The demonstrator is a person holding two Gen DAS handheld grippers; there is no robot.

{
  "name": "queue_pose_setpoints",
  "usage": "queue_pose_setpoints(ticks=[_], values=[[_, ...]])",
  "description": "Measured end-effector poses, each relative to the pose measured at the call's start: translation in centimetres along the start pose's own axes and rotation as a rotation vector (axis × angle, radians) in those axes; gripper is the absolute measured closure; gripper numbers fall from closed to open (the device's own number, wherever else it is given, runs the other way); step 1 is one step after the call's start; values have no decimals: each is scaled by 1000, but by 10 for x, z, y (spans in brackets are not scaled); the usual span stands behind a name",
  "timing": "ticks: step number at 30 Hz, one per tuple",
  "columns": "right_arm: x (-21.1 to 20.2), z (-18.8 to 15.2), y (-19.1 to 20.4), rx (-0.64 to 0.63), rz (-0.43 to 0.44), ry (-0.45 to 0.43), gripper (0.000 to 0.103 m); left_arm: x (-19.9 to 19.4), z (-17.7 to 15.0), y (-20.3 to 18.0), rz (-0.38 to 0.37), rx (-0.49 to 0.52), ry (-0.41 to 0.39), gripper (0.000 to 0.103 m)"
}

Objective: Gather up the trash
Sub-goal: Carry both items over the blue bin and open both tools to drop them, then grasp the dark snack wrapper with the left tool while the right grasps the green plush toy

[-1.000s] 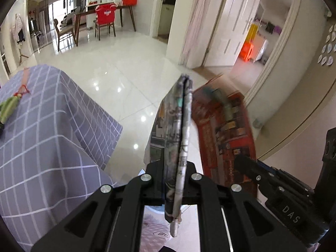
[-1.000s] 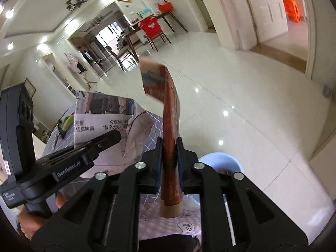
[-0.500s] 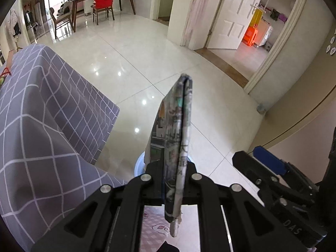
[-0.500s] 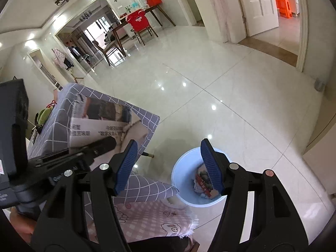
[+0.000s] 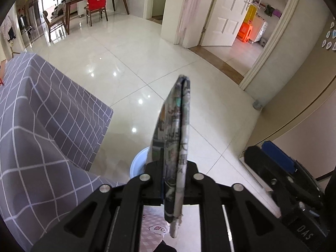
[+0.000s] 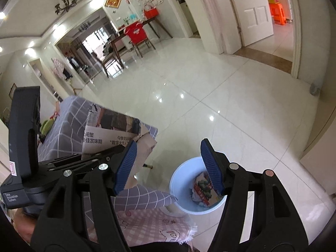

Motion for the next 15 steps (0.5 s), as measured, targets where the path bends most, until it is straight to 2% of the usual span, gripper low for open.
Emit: queue_pose_setpoints(ticks=[1, 3, 4, 5, 9, 15], values=[[-3, 1, -2, 8, -6, -13, 40, 0, 1, 0, -8, -4, 2, 88], [-7, 2, -5, 23, -15, -30, 40, 1, 5, 2, -11, -13, 13, 57], [-8, 2, -5, 27, -20, -34, 40, 2, 5, 4, 4, -21, 15, 25], [-9, 2, -7, 33, -24, -36, 39, 0, 4, 8, 22, -40, -4, 21], [-9, 0, -7, 39, -24, -26, 39, -7, 2, 19, 7, -91, -22, 21], [-12, -3, 6, 17, -5, -16, 39, -28, -1, 22, 25, -82, -61, 21]])
Point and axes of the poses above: each gripper's, at about its wrist camera, not at the fingertips, and x roughly the way its jaws point, y to its left, z to its top, the point moved 1 cm from there along x, roughly the way its jaws point, and after that the axes turned 1 degree about y, right-handed, at the moved point
